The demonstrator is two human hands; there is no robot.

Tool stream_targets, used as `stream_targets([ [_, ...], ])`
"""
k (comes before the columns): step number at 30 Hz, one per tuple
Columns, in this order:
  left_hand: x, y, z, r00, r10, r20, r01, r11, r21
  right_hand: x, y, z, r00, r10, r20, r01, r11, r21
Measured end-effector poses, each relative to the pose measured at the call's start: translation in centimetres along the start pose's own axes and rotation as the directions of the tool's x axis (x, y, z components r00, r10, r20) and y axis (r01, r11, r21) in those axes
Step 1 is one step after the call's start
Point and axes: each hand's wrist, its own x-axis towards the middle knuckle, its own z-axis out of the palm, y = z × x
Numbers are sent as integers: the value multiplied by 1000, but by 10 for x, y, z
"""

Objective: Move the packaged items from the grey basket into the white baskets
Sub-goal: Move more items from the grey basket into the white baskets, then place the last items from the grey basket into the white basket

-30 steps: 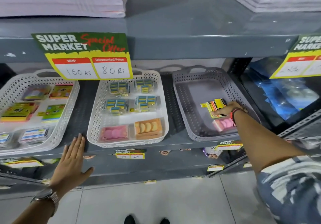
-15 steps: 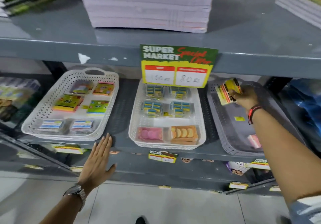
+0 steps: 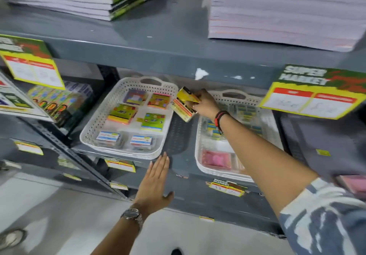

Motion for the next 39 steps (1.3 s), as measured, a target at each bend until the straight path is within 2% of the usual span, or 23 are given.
stream_targets([
  [4, 0, 2, 0, 1000, 5, -10, -5, 1000, -27, 1, -55, 50, 993, -56, 106, 67, 993, -96],
  [11, -1, -2, 1, 1000, 13, -27, -14, 999, -32, 24, -78, 113, 955, -44, 292, 161, 907, -390],
  [14, 0, 0, 0, 999, 21, -44, -23, 999, -46, 26, -77, 122, 953, -29, 303, 181, 853, -490],
  [20, -1, 0, 0, 999, 16, -44, -19, 998, -55, 34, -66, 123, 965, -132, 227, 237, 807, -541],
  [25, 0, 0, 0, 999, 14, -33, -15, 999, -40, 26, -61, 102, 964, -263, 24, 254, 894, -368],
  [29, -2, 1, -2, 999, 8, -42, -10, 999, -34, 11, -45, 63, 936, -342, -86, 276, 861, -427],
  [34, -1, 10, -4, 999, -34, -29, 34, 999, 9, -24, 12, -10, 912, -326, -249, 208, 891, -404],
  [39, 3, 21, 0, 1000, -15, 7, 15, 1000, 26, -78, 81, -91, 918, -210, -337, 46, 899, -436],
])
